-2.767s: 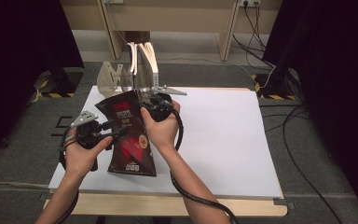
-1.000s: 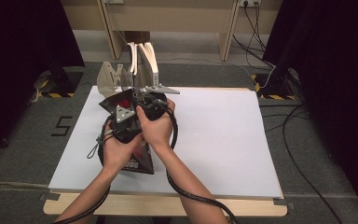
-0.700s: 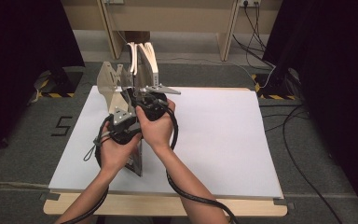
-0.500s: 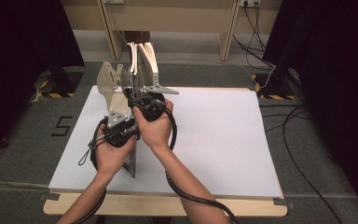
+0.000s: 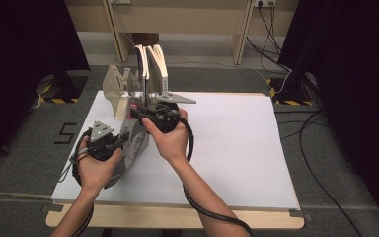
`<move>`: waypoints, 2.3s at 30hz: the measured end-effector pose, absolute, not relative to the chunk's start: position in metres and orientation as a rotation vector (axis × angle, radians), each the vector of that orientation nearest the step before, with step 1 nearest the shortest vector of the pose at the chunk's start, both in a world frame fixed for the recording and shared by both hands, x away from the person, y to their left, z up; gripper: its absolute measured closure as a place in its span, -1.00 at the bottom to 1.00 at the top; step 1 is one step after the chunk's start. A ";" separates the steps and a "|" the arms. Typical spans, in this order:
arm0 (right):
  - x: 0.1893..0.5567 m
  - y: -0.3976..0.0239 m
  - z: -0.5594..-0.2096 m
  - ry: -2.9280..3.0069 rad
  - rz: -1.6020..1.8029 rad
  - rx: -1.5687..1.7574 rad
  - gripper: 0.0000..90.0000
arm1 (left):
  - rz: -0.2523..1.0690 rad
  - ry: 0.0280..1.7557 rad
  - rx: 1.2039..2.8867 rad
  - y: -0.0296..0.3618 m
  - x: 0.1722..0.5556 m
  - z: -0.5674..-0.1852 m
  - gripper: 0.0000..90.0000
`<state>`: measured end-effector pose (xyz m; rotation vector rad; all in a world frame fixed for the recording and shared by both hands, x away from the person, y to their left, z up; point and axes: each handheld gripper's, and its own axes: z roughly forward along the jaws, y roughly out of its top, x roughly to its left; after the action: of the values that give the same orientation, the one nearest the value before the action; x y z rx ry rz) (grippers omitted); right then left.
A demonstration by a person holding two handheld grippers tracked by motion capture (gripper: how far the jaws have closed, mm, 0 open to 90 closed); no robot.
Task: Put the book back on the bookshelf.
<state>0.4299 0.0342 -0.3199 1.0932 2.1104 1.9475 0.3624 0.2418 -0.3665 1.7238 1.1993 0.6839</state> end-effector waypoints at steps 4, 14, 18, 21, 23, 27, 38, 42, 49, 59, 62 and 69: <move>0.430 0.005 -0.318 2.043 1.941 1.142 0.52 | 0.712 1.199 1.689 0.251 0.358 -0.363 0.91; 0.431 -0.062 -0.346 1.968 1.858 1.297 0.50 | 0.755 1.204 1.636 0.267 0.357 -0.353 0.91; 0.429 -0.082 -0.362 1.962 1.816 1.349 0.50 | 0.773 1.204 1.616 0.271 0.356 -0.349 0.91; 0.428 -0.097 -0.376 1.960 1.785 1.402 0.49 | 0.786 1.208 1.596 0.275 0.357 -0.346 0.91; 0.427 -0.105 -0.386 1.955 1.756 1.438 0.48 | 0.795 1.210 1.586 0.278 0.357 -0.343 0.91; 0.426 -0.120 -0.402 1.948 1.706 1.492 0.45 | 0.815 1.214 1.556 0.284 0.357 -0.338 0.91; 0.423 -0.138 -0.435 1.966 1.593 1.537 0.42 | 0.834 1.218 1.536 0.289 0.364 -0.333 0.91; 0.422 -0.138 -0.438 1.960 1.587 1.520 0.40 | 0.837 1.219 1.532 0.290 0.366 -0.332 0.91; 0.419 -0.136 -0.431 1.941 1.594 1.452 0.37 | 0.842 1.222 1.517 0.292 0.368 -0.331 0.91; 0.410 -0.130 -0.442 1.952 1.586 1.417 0.35 | 0.850 1.232 1.503 0.297 0.374 -0.327 0.91; 0.410 -0.130 -0.443 1.953 1.586 1.425 0.35 | 0.849 1.233 1.496 0.297 0.376 -0.326 0.91; 0.409 -0.133 -0.443 1.940 1.587 1.424 0.35 | 0.864 1.247 1.470 0.297 0.385 -0.323 0.91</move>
<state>0.4086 -0.1332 -0.4433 1.4236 1.9404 1.5867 0.3852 0.2975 -0.3235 1.4705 1.2473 0.8643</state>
